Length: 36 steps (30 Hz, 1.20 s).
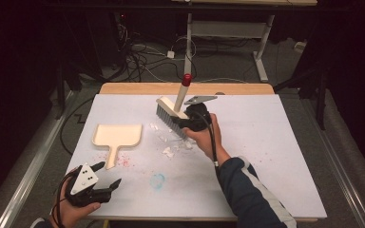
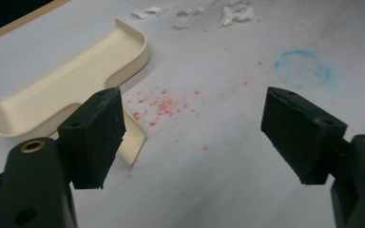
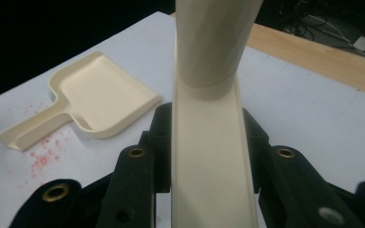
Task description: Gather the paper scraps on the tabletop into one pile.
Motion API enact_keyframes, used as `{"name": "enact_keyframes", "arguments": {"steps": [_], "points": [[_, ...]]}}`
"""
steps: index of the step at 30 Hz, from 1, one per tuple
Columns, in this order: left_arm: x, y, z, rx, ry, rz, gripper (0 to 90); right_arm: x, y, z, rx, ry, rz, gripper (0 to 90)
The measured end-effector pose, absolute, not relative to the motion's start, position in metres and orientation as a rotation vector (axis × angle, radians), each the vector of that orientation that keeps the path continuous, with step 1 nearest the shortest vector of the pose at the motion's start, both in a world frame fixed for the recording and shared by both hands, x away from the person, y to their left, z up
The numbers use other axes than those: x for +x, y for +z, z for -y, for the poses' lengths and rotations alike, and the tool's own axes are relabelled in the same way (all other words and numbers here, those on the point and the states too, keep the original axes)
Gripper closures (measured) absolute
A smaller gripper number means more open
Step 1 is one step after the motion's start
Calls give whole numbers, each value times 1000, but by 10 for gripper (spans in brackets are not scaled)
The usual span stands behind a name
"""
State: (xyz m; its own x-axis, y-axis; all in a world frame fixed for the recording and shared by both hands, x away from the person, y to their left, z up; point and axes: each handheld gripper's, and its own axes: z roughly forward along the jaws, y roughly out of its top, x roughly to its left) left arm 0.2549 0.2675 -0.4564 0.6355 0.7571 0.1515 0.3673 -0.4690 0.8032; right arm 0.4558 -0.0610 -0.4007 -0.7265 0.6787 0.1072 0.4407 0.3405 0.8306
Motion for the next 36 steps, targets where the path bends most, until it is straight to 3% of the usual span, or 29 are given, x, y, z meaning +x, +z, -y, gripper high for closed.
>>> {"name": "enact_keyframes", "arguments": {"steps": [6,13,20,27,36], "points": [[254,-458,-260,2131,662,-834,223,451,-417,33,1079,1307,-2337,674],[256,-459,-256,2139,651,-812,223,465,-416,4,604,973,-2379,674],[258,-461,-257,2140,636,-817,223,470,-433,-19,448,815,-2470,674],[256,-461,-257,2142,623,-811,223,458,-426,-6,426,732,-2553,675],[258,-462,-255,2156,589,-818,224,444,-412,43,549,721,-2603,675]]}}
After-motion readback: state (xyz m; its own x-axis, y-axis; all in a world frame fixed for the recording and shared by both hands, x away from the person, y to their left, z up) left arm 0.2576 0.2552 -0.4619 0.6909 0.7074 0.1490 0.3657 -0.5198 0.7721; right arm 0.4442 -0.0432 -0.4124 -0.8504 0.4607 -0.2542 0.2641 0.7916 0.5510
